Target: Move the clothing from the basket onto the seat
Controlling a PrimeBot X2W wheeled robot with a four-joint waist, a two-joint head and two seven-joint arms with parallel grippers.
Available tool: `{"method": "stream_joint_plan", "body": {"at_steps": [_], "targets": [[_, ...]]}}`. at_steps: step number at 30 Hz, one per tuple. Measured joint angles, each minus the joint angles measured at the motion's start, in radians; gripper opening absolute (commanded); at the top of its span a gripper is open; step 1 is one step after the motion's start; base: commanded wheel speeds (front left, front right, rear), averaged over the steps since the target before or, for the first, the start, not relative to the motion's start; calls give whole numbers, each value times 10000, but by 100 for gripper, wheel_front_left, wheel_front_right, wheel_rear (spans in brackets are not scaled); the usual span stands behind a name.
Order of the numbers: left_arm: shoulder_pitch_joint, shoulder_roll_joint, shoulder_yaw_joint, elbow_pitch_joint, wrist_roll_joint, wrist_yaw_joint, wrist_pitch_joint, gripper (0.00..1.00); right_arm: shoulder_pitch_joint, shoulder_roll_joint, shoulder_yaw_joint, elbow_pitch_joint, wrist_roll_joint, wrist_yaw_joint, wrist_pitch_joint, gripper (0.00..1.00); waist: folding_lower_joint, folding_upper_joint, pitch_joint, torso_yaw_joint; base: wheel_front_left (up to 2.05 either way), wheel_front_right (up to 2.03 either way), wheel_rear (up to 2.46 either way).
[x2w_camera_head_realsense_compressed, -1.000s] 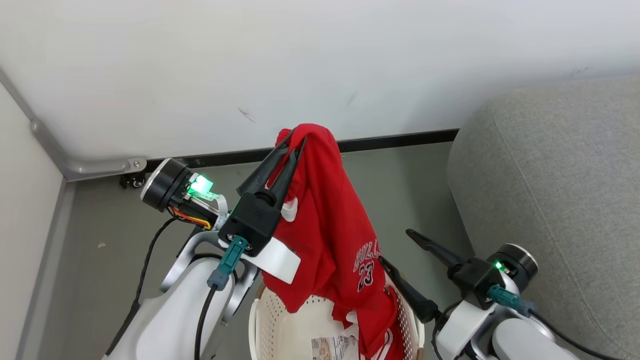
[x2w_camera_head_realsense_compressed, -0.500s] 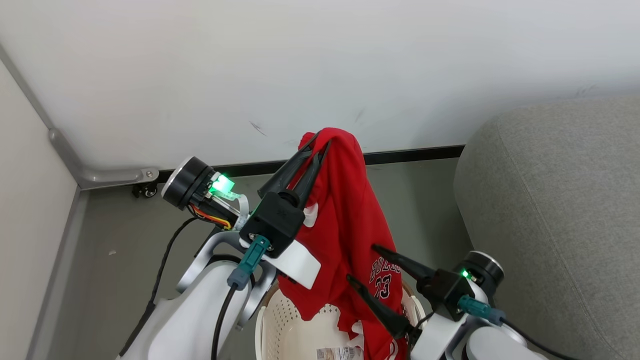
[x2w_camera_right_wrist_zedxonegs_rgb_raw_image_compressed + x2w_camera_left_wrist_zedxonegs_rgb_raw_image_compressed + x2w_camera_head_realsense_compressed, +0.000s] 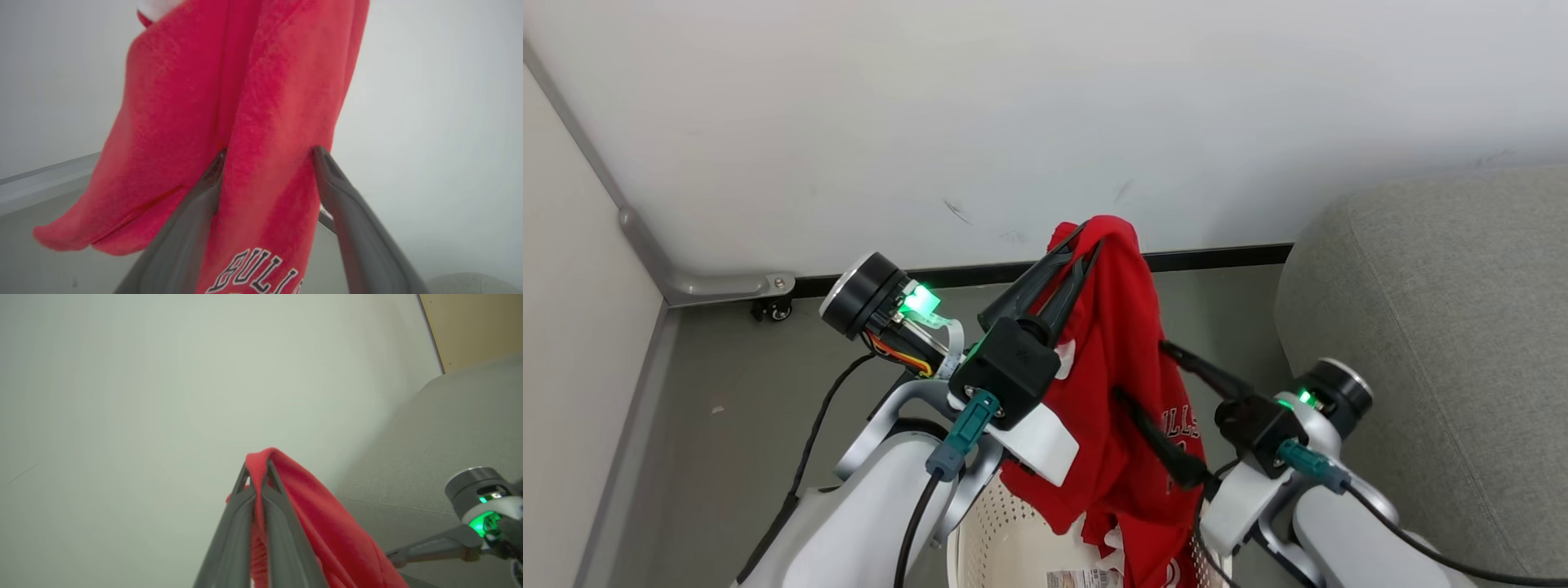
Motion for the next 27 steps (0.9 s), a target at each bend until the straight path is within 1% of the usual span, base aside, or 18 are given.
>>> {"method": "stream_joint_plan", "body": {"at_steps": [2,5,9,10,11,12,13,14,20,27], "targets": [[-13,-29,-48,-59,0,-13,2,0,-115,42,-270,69,-301,0,-67,100,0,0,-11,30,0,0,0],[-15,-67,-130,-153,-15,-86,2,0,-174,150,-510,236,-389,0,-107,100,0,0,-33,78,0,0,0],[-15,-121,-184,-211,-77,-98,2,0,-172,347,-476,512,-378,0,-130,100,1,0,-68,145,0,0,0],[-15,-125,-192,-226,-84,-98,2,0,-173,385,-453,571,-401,0,-130,78,0,0,-76,160,0,0,0],[-14,-125,-199,-245,-88,-98,2,0,-178,399,-443,604,-466,0,-132,48,0,0,-83,175,0,0,0],[-14,-128,-203,-265,-88,-98,0,0,-187,405,-470,635,-558,0,-144,34,1,0,-89,188,0,0,0],[-13,-134,-207,-280,-90,-98,0,0,-198,405,-518,663,-642,0,-153,5,0,0,-93,201,0,0,0],[-12,-140,-211,-297,-90,-98,0,0,-218,407,-566,706,-717,0,-217,0,0,0,-96,213,0,0,0],[84,-132,-153,-309,-184,-84,-8,0,-409,583,-821,917,-830,0,-234,0,1,0,-107,235,0,0,0],[459,-10,123,-48,-543,19,-10,0,-257,688,-1116,1143,-322,0,-318,0,0,0,-115,122,0,0,0]]}}
